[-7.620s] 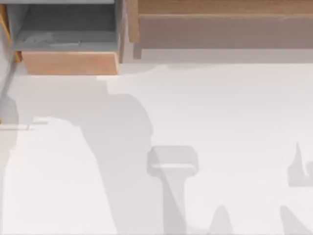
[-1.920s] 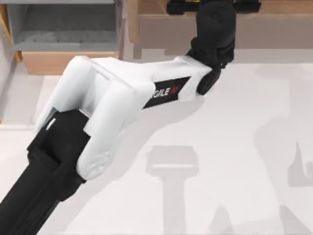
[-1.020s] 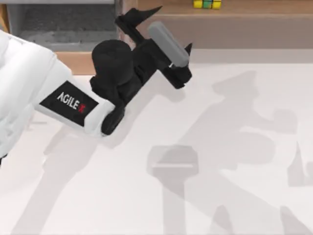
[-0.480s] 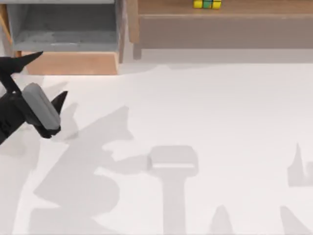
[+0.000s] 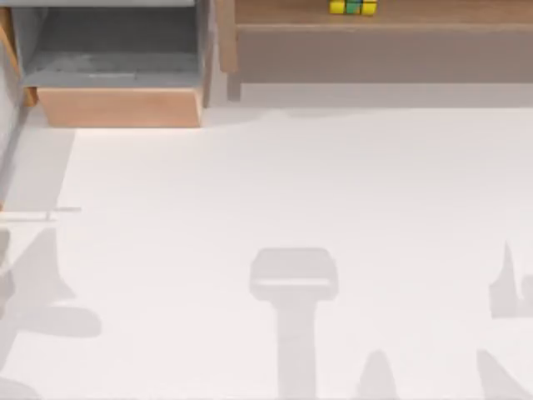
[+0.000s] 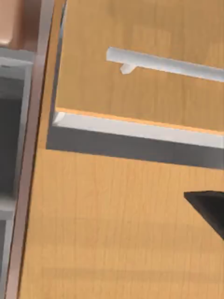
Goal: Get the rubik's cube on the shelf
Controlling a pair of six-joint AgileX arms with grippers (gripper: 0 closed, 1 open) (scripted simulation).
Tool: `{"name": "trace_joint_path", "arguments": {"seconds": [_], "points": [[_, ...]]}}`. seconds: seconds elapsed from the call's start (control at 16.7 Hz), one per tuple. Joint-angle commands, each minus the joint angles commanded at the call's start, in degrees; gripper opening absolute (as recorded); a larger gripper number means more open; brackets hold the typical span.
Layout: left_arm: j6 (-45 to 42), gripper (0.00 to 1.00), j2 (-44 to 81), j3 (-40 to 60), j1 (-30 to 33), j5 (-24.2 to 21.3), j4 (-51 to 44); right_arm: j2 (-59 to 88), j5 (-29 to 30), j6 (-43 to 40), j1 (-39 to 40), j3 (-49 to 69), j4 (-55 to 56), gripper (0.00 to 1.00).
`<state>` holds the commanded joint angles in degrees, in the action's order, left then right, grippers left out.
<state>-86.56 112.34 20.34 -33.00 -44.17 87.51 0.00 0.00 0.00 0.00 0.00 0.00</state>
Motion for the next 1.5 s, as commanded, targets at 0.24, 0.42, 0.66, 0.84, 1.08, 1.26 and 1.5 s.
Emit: {"name": "trace_joint_path", "arguments": {"seconds": [0.24,0.42,0.66,0.84,1.08,1.26,1.5], "points": [[-4.2,1.00,1.6,4.1,-7.5,0.4,0.7,0.0,0.0,0.0,0.0,0.0,0.0,1.00],[-4.6,1.00,1.8,4.7,-8.2,0.5,0.8,0.0,0.0,0.0,0.0,0.0,0.0,1.00],[-4.5,1.00,1.7,4.8,-7.9,0.7,0.6,0.0,0.0,0.0,0.0,0.0,0.0,1.00],[-4.5,1.00,2.8,7.5,-6.0,2.7,-0.9,0.0,0.0,0.0,0.0,0.0,0.0,1.00],[-4.5,1.00,3.5,9.2,-4.7,4.0,-1.9,0.0,0.0,0.0,0.0,0.0,0.0,1.00],[-4.5,0.92,3.5,9.2,-4.7,4.0,-1.9,0.0,0.0,0.0,0.0,0.0,0.0,1.00],[-4.5,0.62,3.5,9.2,-4.7,4.0,-1.9,0.0,0.0,0.0,0.0,0.0,0.0,1.00]]}}
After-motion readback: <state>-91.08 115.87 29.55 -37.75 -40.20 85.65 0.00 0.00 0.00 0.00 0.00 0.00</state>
